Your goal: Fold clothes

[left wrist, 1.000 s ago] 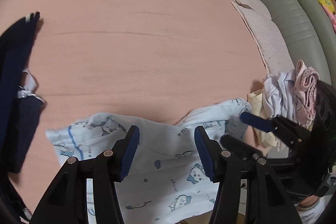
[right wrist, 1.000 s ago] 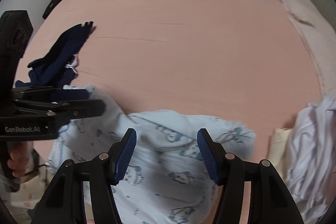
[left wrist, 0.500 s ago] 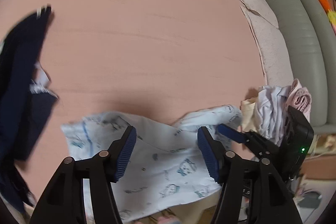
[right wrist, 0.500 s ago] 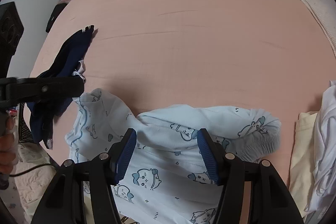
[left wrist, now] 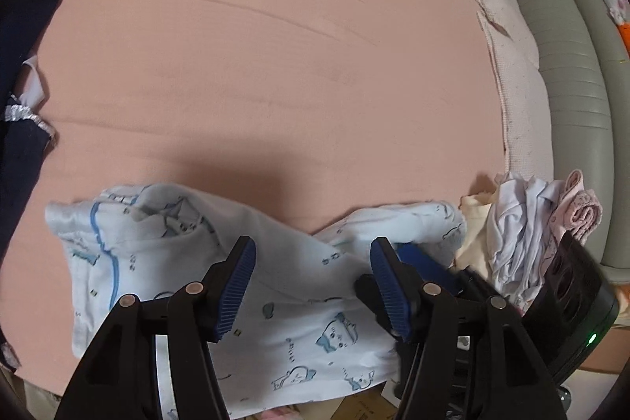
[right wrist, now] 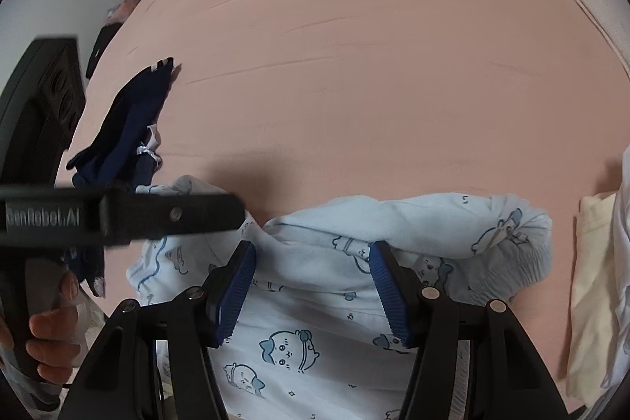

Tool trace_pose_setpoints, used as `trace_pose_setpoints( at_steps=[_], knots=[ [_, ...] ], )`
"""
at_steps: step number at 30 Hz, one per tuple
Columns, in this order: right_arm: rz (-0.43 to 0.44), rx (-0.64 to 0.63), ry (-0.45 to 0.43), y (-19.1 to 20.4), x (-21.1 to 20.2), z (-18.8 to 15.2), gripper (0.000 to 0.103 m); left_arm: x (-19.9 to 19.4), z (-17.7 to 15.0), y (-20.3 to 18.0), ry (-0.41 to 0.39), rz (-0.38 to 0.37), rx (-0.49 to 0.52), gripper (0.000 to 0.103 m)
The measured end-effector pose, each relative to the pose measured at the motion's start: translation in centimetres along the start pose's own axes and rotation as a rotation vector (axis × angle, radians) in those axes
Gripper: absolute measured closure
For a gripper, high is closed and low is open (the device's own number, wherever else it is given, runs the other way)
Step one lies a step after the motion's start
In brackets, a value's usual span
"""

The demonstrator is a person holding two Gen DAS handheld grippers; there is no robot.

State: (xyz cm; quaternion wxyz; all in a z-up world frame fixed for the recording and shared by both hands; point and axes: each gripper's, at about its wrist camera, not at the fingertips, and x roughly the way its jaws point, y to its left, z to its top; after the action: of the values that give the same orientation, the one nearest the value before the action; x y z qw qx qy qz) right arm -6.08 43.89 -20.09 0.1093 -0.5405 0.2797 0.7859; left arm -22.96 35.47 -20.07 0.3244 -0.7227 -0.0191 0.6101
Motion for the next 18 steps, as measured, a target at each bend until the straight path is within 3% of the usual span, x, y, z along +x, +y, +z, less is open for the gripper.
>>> trace_pose_setpoints(
  at_steps=[2,6,7,9,12,18],
  knots=[
    [-0.001,-0.026,-0.008,0.4,0.2,-0.2,0.067,0.0,0.0,-0.2,-0.011,0.004,0.005,0.045],
    [-0.024,-0.102,-0.006,1.2,0.3,-1.2,0.079,0.4,-0.5,-0.6,-0.014,0.009,0.044,0.047],
    [-0.026,-0.118,-0.006,1.2,0.2,-1.5,0.079,0.6,-0.6,-0.6,-0.013,0.016,0.056,0.049],
    [-0.023,-0.137,-0.002,1.3,0.1,-2.2,0.08,0.9,-0.9,-0.8,-0.009,0.031,0.074,0.063],
    [-0.011,-0.145,0.014,1.1,0.2,-3.0,0.081,1.6,-1.2,-0.7,0.001,0.046,0.072,0.068],
    [-0.006,-0.106,0.054,0.1,1.3,-3.8,0.081,2.1,-0.6,-0.3,0.049,0.004,0.014,0.067]
  ],
)
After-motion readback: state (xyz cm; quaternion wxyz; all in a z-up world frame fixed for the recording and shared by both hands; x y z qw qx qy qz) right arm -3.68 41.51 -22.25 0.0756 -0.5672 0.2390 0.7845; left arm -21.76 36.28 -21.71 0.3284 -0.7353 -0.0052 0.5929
